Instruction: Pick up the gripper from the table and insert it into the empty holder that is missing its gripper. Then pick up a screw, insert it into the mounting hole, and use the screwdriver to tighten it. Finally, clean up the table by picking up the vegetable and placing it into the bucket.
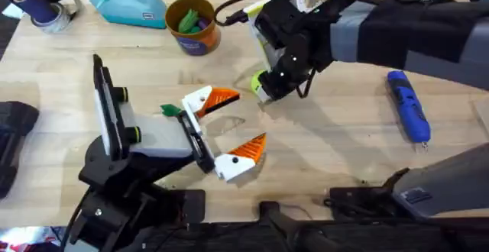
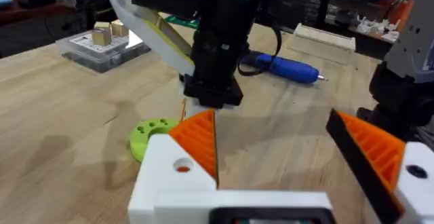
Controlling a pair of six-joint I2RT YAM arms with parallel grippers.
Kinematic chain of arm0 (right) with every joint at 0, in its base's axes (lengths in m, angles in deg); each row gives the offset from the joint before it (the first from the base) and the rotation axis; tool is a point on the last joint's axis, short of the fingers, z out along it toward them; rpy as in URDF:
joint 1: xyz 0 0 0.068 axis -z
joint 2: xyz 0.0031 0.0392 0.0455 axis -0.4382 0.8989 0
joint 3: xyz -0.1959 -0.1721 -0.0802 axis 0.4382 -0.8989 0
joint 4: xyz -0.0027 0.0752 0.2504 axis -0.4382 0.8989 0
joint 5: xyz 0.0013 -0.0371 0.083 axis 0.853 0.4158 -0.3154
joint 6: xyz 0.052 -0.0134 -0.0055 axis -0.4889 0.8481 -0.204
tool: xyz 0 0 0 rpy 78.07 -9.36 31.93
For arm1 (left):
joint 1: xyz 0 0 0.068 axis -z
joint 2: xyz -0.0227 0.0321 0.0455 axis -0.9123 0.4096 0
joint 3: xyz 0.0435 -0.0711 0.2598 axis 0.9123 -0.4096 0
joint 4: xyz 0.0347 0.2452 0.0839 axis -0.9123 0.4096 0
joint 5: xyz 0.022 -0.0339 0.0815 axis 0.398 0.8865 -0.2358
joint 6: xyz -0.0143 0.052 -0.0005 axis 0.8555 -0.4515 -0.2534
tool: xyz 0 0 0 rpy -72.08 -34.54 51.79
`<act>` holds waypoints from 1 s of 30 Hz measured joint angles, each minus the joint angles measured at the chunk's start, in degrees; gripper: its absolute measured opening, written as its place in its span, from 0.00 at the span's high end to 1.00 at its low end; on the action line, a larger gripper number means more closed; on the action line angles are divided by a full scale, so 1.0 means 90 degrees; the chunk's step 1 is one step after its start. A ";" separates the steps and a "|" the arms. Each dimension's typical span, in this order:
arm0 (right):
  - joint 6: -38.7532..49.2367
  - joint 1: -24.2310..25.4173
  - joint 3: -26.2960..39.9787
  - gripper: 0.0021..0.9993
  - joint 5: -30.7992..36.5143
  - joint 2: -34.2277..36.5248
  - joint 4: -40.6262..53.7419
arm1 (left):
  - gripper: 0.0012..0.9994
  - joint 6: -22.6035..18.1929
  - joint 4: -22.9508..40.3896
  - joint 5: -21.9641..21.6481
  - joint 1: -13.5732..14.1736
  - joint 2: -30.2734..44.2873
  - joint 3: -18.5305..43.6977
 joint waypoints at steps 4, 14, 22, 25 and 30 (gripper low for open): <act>0.0010 0.0002 0.0002 0.99 0.0012 0.0010 -0.0003 | 0.01 0.0000 -0.0002 0.0000 0.0000 0.0000 0.0000; -0.0263 -0.0028 0.0059 1.00 0.0367 0.0010 0.0188 | 0.01 0.0000 -0.0002 0.0000 0.0000 0.0000 0.0000; -0.0360 -0.0022 0.1146 1.00 0.0697 0.0008 0.1477 | 0.01 0.0000 -0.0002 -0.0014 0.0000 0.0000 0.0000; -0.0266 -0.0031 0.1810 1.00 0.0554 -0.0007 0.1849 | 0.01 0.0000 -0.0002 -0.0015 0.0000 0.0000 0.0000; -0.0040 -0.0199 0.2782 1.00 0.0118 -0.0105 0.2383 | 0.01 0.0000 -0.0002 -0.0016 0.0000 0.0000 0.0000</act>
